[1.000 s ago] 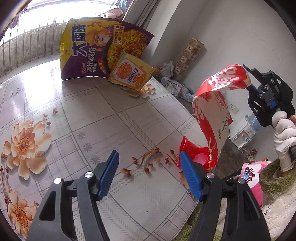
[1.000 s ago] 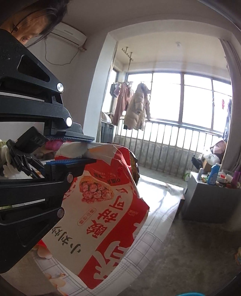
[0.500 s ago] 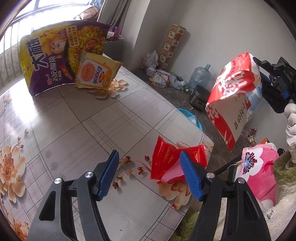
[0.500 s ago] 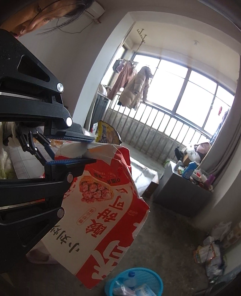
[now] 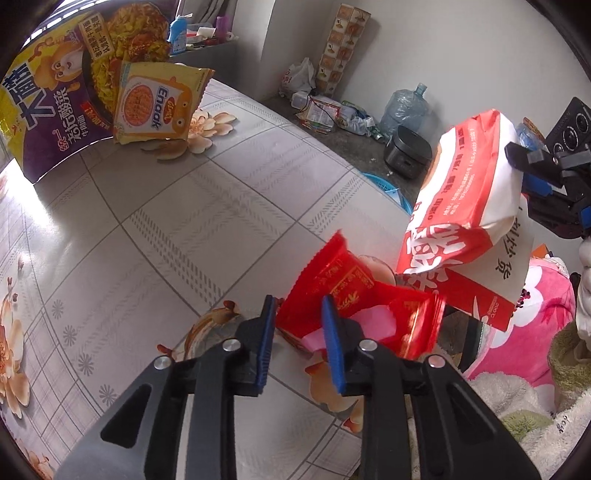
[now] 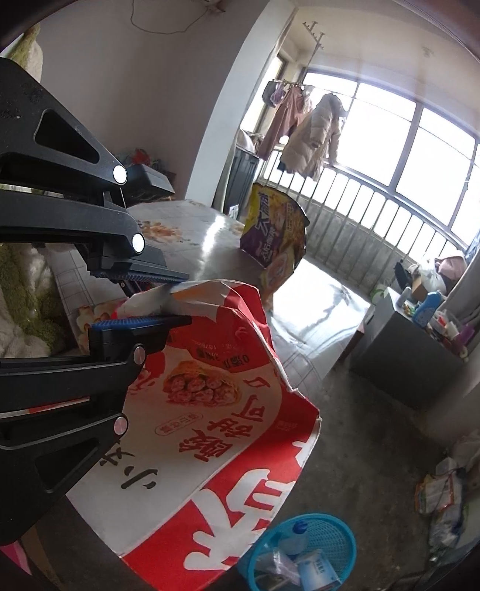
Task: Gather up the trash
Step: 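Grasp the small red bag with the left gripper while the right holds the red-white bag, then carry both bags over the blue wastebasket and open both grippers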
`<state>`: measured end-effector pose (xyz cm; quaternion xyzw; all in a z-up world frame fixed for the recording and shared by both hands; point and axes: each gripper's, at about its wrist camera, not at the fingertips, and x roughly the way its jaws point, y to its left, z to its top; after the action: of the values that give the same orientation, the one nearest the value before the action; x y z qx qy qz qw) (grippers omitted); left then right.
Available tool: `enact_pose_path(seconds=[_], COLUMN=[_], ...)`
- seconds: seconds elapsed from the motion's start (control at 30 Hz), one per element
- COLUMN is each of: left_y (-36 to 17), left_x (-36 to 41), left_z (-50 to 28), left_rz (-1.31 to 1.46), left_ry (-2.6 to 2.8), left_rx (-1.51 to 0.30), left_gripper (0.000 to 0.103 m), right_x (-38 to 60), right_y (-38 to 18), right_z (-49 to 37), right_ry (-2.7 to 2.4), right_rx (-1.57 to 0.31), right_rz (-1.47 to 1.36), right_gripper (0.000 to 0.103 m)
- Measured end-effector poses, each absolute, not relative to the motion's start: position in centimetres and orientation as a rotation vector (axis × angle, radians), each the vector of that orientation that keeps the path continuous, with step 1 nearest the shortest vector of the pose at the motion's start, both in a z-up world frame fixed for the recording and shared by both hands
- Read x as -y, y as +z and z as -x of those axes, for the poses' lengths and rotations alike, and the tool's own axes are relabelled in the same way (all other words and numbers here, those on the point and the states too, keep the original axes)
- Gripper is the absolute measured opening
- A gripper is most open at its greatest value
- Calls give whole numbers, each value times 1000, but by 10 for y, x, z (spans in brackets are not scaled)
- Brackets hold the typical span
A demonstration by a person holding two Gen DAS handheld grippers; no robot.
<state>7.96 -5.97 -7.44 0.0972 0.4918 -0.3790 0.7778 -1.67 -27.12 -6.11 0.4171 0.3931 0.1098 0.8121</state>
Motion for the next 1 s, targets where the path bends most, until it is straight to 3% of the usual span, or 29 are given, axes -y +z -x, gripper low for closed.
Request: enact_pose_path(seconds=[0.2,0.33,0.6,1.0], left_y=[-72,-60,-24,0], left_x=[66,73,109,228], left_z=[-76,-74,-77,-94], left_rz=[-238,-249,-264,-372], left_ry=[-835,-854,-925,-1073], left_rx=[-1052,-1021,-941,-808], left_gripper=[7,4,3,3], right_x=[280,296,347,450], right_y=[-56,-58,-49,-34], right_z=[15,26,53,89], right_ry=[248,266,208,-90], right_rx=[-805,-776,-667,-516], right_rz=[-885,-930,-993,-959], right_gripper=[15,15,15,15])
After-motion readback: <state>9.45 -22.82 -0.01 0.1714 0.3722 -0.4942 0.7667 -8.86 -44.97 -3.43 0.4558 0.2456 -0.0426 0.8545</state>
